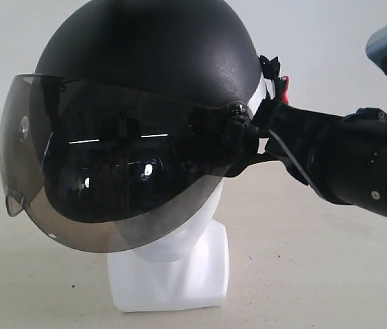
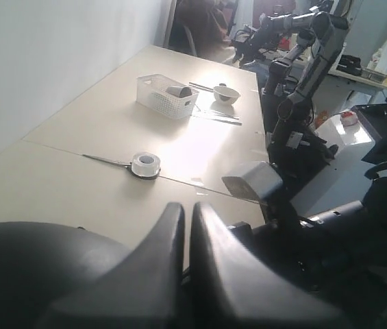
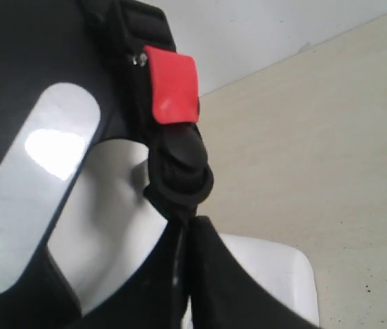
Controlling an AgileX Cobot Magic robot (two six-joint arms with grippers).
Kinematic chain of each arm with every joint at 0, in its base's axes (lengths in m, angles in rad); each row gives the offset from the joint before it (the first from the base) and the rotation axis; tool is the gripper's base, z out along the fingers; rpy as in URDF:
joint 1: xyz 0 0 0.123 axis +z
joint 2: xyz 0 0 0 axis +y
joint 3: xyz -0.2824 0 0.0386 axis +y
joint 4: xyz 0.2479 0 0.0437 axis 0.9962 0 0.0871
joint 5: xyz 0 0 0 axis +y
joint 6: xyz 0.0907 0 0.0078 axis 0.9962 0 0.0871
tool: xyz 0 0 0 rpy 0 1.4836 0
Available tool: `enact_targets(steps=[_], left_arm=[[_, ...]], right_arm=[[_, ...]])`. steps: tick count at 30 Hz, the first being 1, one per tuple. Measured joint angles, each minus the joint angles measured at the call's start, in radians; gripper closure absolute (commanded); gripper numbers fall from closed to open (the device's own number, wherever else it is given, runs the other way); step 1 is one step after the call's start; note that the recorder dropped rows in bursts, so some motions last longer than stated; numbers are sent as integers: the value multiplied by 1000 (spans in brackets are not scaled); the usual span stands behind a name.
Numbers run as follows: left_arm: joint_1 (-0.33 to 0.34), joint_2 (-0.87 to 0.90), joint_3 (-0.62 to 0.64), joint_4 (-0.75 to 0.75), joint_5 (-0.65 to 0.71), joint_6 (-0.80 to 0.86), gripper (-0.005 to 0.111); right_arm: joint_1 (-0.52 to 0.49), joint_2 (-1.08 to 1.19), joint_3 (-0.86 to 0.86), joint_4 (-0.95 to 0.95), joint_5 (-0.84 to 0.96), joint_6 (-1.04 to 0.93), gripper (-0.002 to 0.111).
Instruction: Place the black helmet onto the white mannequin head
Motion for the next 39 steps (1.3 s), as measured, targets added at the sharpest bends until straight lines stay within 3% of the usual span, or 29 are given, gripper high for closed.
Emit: enact_targets(steps=[20,29,39], left_arm=[[0,0,0,0,-5,52,102],[0,0,0,0,-18,54,102],[0,0,2,0,-44,44,102]], right_arm=[[-3,76,-9,-20,-97,-12,108],[-144,84,-10,-27,66,-12,108],[-214,84,-13,-86,157,-8,108]])
